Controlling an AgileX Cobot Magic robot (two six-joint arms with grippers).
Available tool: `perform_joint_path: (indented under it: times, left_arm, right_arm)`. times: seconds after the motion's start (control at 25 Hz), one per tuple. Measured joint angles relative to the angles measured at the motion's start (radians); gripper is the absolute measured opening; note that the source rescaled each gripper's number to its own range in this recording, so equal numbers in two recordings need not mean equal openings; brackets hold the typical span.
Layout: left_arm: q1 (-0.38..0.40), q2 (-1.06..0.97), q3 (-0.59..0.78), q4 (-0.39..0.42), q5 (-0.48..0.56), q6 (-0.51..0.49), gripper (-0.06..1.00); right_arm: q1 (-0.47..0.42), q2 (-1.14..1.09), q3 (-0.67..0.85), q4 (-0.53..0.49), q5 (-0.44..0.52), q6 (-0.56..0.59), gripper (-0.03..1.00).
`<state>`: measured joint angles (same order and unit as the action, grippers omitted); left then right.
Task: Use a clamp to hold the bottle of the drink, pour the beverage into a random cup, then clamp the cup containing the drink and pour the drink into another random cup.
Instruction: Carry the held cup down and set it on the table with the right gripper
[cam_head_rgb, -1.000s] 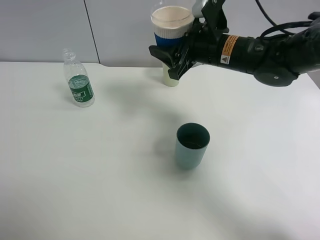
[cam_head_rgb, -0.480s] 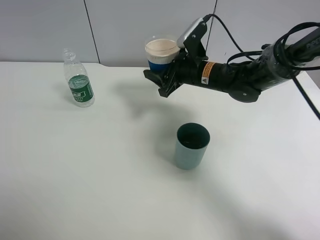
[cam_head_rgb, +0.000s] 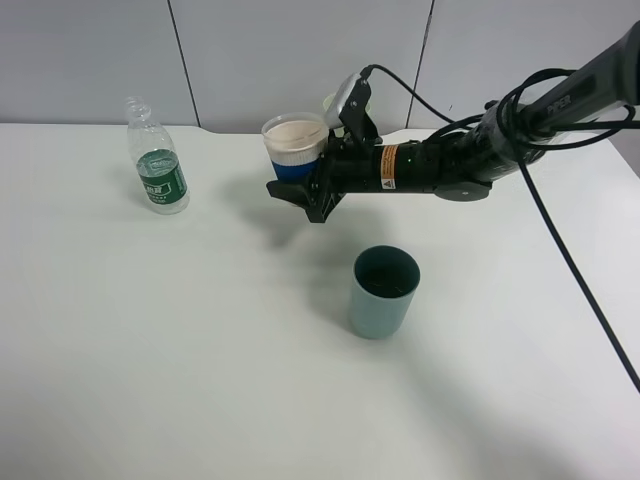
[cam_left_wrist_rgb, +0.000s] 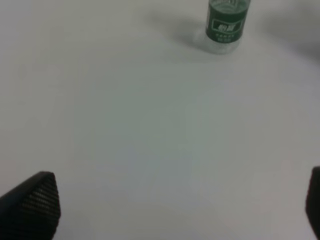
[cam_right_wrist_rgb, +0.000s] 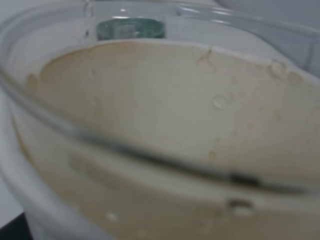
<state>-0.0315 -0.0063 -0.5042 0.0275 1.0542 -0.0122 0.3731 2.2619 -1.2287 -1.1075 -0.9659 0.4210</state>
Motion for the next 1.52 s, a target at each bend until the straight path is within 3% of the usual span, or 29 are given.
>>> perform_joint_path:
  times: [0.2,0.52,0.84,1.52]
  left_arm:
    - [0.0,0.0,0.0,0.0,0.0,0.0,1.0]
    - [0.0,0.0,0.0,0.0,0.0,0.0,1.0]
    - [0.0,0.0,0.0,0.0,0.0,0.0,1.0]
    - [0.0,0.0,0.0,0.0,0.0,0.0,1.0]
  right_arm:
    - [0.0,0.046,-0.035,-0.089,-0.008,0.022,0.02]
    - [0.0,0.091,-0.039,-0.112,-0.022,0.019,0.02]
    - [0.0,0.108,-0.04,-0.116,-0.022,-0.044,0.02]
    - [0.0,0.138,-0.04,-0.103,-0.048,-0.047,0.02]
